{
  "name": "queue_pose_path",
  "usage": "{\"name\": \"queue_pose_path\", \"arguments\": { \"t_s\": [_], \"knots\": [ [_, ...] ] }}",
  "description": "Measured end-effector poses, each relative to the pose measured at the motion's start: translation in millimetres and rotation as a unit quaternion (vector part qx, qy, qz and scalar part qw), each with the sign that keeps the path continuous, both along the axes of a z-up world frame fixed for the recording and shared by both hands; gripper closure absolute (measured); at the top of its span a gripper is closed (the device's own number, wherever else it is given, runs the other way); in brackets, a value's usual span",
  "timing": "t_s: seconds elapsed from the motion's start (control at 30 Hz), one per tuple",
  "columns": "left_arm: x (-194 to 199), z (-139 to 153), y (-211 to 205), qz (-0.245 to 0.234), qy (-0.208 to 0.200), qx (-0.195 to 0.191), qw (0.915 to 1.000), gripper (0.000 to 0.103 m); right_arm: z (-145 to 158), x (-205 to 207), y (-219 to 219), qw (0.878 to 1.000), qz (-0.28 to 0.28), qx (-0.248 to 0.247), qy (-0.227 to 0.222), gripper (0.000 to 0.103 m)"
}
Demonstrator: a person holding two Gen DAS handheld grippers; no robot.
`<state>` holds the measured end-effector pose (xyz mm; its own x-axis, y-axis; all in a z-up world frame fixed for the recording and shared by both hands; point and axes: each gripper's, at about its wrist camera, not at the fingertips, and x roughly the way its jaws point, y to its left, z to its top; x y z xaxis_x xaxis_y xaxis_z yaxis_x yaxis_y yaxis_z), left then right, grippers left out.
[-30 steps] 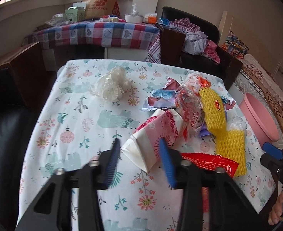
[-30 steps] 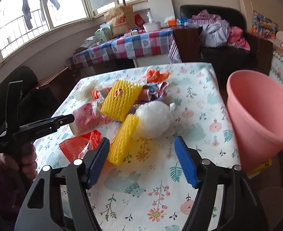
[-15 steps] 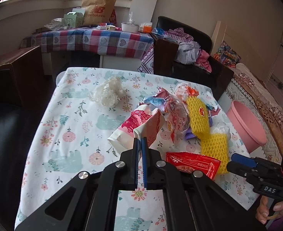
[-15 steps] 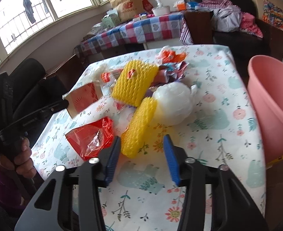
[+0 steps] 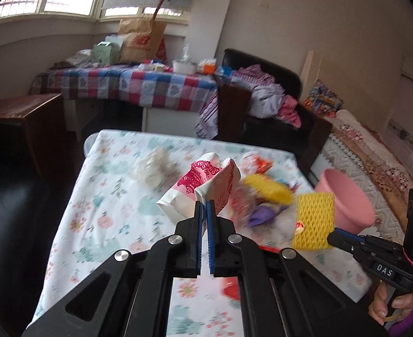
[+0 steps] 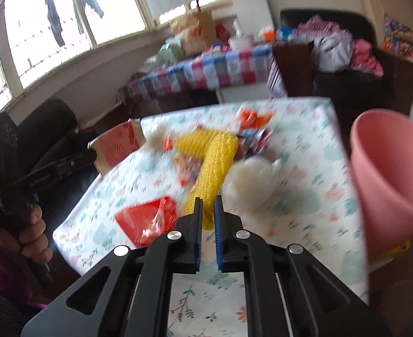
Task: Collect trash
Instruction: 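Carry both items over the pink bin and open both tools to drop them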
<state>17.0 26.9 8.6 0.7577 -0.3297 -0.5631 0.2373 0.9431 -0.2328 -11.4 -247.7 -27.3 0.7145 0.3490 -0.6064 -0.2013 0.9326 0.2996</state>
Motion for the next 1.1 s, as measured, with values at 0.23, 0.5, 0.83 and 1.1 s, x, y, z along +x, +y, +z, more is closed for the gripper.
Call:
{"name": "queue_pose_path", "arguments": {
  "t_s": [0.23,0.5,0.83,1.1],
  "knots": [
    [-3.0,23.2,-42.1,-0.044,-0.027,-0.01,0.9986,0.101,18.4,-9.6,-38.5,0.998,-0.051,-0.001,-0.038,0.095],
    [5.8,32.8,-123.8,-0.113,-0.028,-0.009,0.9932,0.1,22.1,-18.2,-110.7,0.986,-0.161,-0.014,-0.046,0.095],
    [21.4,22.3,-243.8,-0.206,-0.007,0.019,0.9784,0.1,-0.2,-16.7,-178.7,0.967,-0.252,-0.023,-0.025,0.095],
    [31.5,3.3,-323.0,-0.254,0.001,0.046,0.9662,0.1,-12.0,-11.0,-200.6,0.961,-0.274,-0.028,-0.016,0.094]
  ]
}}
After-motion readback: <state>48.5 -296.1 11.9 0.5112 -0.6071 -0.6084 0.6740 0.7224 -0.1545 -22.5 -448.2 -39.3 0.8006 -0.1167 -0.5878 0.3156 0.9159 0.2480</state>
